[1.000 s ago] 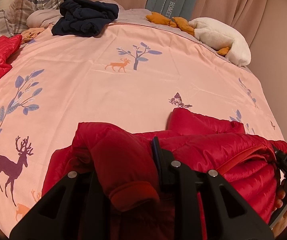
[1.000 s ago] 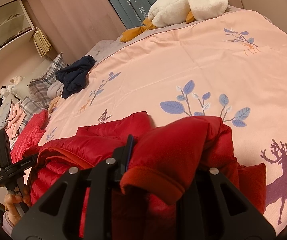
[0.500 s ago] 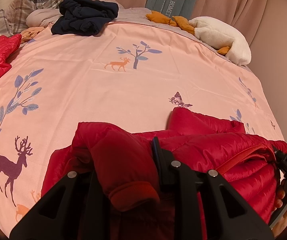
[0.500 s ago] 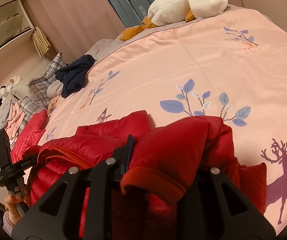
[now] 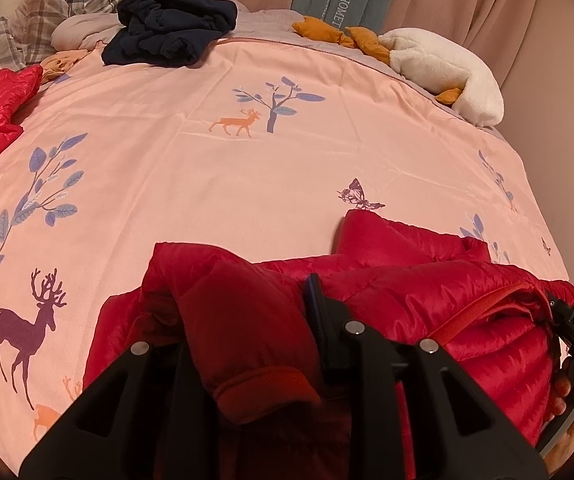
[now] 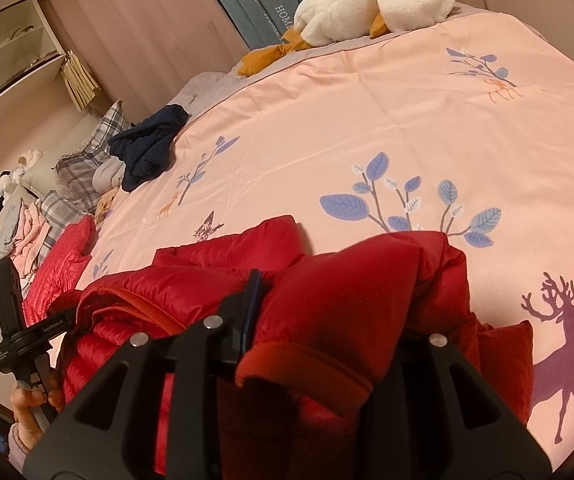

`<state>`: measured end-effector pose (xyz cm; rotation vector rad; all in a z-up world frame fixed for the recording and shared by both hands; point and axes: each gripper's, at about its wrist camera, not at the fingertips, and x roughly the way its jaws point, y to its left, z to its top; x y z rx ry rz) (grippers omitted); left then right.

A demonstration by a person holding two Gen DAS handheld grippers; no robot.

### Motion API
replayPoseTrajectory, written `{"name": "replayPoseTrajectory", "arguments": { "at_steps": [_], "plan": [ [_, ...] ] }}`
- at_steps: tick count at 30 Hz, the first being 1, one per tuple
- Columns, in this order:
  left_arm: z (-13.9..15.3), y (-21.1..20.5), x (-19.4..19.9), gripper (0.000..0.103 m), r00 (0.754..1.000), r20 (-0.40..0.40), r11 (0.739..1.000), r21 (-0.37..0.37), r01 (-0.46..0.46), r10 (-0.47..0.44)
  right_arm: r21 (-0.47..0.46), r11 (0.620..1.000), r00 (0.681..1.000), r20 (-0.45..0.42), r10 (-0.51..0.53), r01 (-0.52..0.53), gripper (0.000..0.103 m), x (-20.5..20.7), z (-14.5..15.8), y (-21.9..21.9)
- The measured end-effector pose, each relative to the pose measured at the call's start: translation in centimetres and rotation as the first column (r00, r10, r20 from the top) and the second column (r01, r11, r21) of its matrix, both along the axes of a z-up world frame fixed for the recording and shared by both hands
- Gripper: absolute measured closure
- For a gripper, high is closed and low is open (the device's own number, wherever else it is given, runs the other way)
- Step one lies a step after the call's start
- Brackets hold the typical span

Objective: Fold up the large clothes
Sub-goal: 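Hold the folded hem still above the jacket with both tools, then lower the hem onto the collar band and open both tools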

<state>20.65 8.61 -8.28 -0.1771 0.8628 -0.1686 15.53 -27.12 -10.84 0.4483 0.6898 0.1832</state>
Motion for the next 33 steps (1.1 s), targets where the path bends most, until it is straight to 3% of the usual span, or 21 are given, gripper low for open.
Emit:
{"name": "replayPoseTrajectory", "arguments": {
  "at_steps": [8, 18, 20, 22, 24, 27, 33],
  "plan": [
    [0.4, 0.1, -0.7, 0.075, 1.0, 0.015, 1.0, 0.001, -0.009, 0.009, 0.007, 1.0, 1.0, -0.004, -0.008, 0.008, 0.071, -0.4, 0.3, 0.1],
    [1.5, 0.3, -1.2, 0.07, 0.999, 0.036, 1.0, -0.026, -0.011, 0.012, 0.046, 0.999, 1.0, 0.014, -0.018, 0.017, 0.059, -0.6, 1.5, 0.0],
    [1.8, 0.4, -1.4, 0.065, 0.999, 0.045, 0.999, -0.043, -0.008, 0.01, 0.059, 0.998, 1.0, 0.023, -0.021, 0.02, 0.05, -0.8, 1.6, -0.2],
    [2.1, 0.5, -1.7, 0.055, 0.998, 0.061, 0.998, -0.069, -0.002, 0.006, 0.069, 0.997, 0.999, 0.037, -0.032, 0.029, 0.034, -1.0, 1.9, -0.4],
    [2.2, 0.5, -1.8, 0.047, 0.997, 0.072, 0.998, -0.067, -0.001, 0.006, 0.072, 0.997, 0.998, 0.05, -0.042, 0.038, 0.029, -1.1, 2.3, -0.6],
    [2.4, 0.5, -1.9, 0.036, 0.996, 0.085, 0.998, -0.058, -0.012, 0.017, 0.073, 0.996, 0.998, 0.049, -0.048, 0.045, 0.026, -1.1, 2.4, -0.9],
    [2.5, 0.4, -1.8, 0.035, 0.996, 0.09, 0.998, -0.058, -0.013, 0.018, 0.074, 0.996, 0.997, 0.046, -0.057, 0.053, 0.023, -0.9, 2.3, -1.2]
  ]
}}
